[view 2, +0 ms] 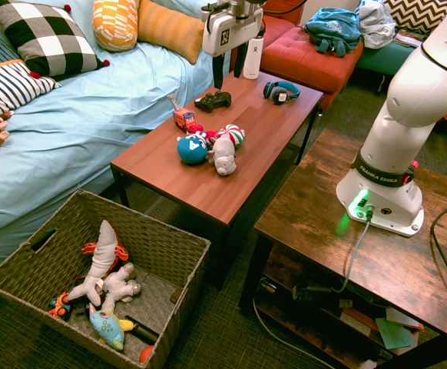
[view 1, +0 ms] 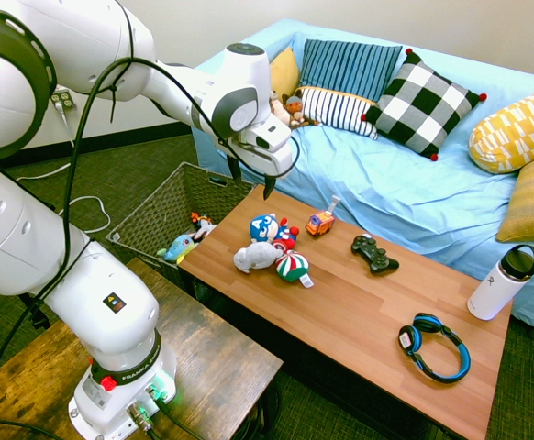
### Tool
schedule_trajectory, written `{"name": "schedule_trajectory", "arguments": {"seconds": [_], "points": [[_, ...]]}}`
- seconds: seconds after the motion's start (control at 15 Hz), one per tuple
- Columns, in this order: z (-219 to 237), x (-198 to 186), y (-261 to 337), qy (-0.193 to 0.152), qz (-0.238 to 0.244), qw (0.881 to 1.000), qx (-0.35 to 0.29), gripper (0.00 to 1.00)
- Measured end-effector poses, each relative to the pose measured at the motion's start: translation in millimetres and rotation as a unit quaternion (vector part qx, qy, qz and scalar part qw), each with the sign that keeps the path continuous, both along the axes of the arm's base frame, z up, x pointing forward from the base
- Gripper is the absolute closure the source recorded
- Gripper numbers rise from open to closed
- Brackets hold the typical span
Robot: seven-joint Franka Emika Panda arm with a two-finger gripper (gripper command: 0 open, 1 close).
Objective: Put the toy car in the basket
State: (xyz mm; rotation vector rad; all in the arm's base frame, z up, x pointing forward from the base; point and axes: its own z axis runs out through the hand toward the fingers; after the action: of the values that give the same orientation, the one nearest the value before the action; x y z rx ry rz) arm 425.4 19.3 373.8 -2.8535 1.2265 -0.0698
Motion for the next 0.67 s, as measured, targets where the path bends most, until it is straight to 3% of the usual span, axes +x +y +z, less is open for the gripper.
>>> {"name": "schedule_trajectory", "arguments": {"seconds": [0.27,0.4,0.67], "points": [[7.1,27.9,-30.2,0.001,-0.024,1.000,0.002,0.00],[-1.1,71.6,-62.7,0.007,-0.035,0.999,0.014,0.00],[-62.5,158.1,-82.8,0.036,-0.013,0.997,0.066,0.00]]}}
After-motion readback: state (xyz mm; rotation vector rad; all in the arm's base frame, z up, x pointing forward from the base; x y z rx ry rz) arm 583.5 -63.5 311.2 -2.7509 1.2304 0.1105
